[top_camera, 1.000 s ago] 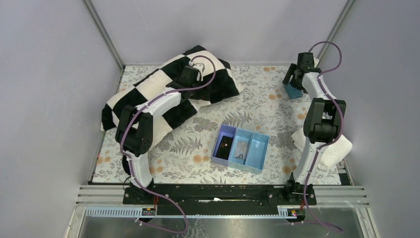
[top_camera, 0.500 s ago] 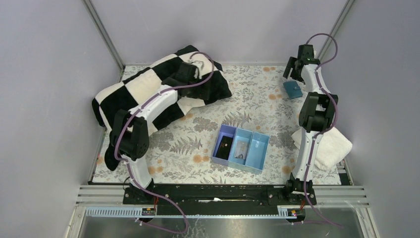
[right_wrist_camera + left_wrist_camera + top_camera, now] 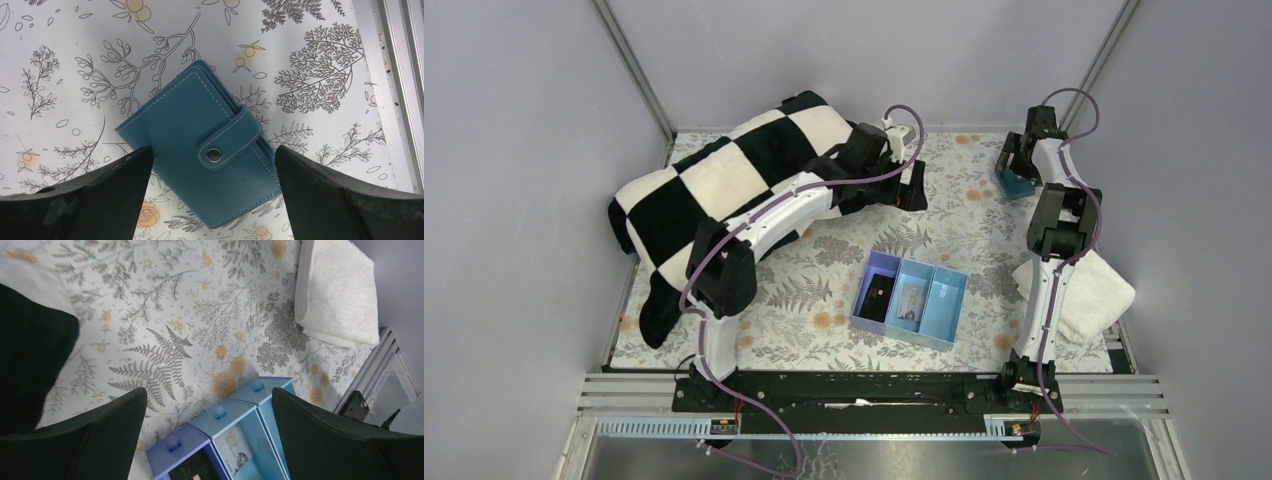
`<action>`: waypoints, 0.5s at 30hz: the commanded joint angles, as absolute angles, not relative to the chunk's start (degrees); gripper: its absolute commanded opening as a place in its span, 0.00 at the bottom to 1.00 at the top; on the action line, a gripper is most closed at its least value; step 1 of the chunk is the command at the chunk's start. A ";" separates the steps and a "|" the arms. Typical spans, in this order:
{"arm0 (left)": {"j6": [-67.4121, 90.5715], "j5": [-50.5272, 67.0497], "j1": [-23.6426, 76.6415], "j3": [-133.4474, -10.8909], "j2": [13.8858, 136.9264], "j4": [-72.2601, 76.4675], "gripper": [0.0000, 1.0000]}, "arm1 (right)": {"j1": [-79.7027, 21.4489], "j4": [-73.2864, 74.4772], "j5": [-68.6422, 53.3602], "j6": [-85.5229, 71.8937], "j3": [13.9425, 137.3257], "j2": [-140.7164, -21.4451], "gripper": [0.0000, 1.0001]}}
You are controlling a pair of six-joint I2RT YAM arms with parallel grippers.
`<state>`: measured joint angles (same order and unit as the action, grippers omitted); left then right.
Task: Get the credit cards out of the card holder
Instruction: Open the card holder at the center of the board.
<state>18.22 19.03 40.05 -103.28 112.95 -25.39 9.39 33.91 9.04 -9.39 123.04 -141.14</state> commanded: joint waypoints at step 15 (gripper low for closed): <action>22.64 23.03 40.33 -105.77 117.04 -19.98 0.99 | 9.49 26.89 -11.08 -22.19 97.60 -126.97 0.68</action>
